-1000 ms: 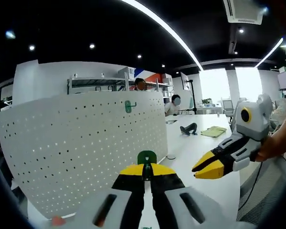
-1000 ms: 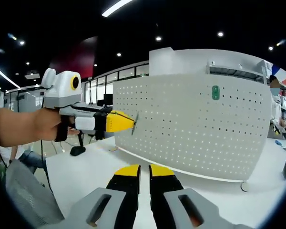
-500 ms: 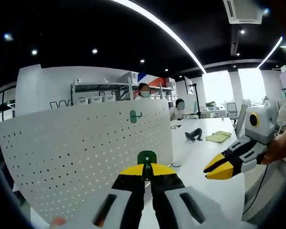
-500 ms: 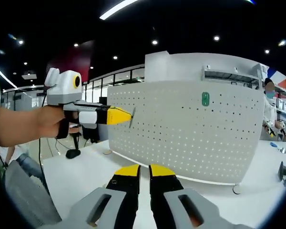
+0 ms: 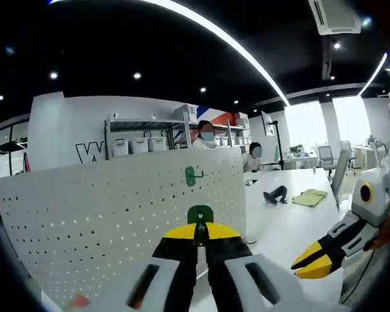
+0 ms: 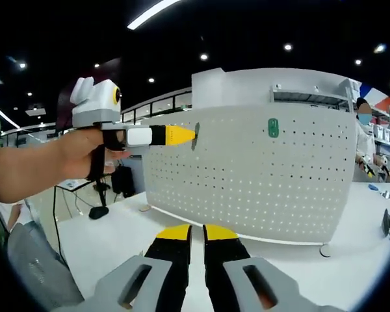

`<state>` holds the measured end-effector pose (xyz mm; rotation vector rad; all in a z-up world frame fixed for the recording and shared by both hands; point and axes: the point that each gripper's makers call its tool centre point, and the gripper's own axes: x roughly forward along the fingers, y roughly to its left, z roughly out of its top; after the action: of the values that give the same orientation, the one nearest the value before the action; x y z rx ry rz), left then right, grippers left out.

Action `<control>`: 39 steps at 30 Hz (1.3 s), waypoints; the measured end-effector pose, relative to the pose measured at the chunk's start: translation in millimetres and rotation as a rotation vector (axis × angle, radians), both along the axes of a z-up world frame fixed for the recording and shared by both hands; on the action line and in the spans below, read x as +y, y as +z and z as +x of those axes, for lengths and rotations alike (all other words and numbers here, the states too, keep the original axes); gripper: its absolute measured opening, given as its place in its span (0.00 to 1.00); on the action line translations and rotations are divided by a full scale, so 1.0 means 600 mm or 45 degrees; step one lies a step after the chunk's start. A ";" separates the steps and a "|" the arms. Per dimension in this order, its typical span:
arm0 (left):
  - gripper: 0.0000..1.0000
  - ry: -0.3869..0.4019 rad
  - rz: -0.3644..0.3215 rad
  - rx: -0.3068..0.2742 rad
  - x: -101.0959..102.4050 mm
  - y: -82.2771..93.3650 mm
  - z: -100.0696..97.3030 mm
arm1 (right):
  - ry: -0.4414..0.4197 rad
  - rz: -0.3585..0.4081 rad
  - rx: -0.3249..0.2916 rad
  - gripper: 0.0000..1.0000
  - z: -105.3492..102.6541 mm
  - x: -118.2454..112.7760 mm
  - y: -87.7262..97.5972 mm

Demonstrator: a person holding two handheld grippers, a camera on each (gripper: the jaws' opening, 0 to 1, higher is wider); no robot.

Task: Insert the hook assembly into the mounting plate slot until the hook locks in place.

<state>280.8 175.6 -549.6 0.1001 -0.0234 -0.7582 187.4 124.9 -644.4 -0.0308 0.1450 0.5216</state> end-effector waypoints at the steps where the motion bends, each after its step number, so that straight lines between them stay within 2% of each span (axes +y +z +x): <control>1: 0.03 0.006 -0.005 0.001 -0.002 0.001 0.002 | 0.000 0.002 0.002 0.06 0.000 0.001 -0.002; 9: 0.03 0.132 -0.047 0.027 -0.002 0.007 0.025 | 0.001 0.012 0.014 0.05 0.003 0.002 -0.009; 15: 0.03 0.212 -0.083 0.021 -0.019 0.018 0.041 | -0.007 0.020 0.023 0.05 0.004 0.001 -0.016; 23: 0.03 0.253 -0.126 0.008 -0.051 0.036 0.067 | -0.041 0.041 0.021 0.05 0.010 -0.014 -0.020; 30: 0.03 0.304 -0.154 -0.009 -0.067 0.054 0.091 | -0.069 0.075 0.040 0.05 0.016 -0.023 -0.026; 39: 0.03 0.353 -0.185 -0.011 -0.080 0.060 0.120 | -0.106 0.110 0.053 0.05 0.026 -0.038 -0.028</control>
<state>352.5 127.8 -513.8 -0.0318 -0.0712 -0.4771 203.3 102.0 -661.2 0.0701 0.1640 0.4449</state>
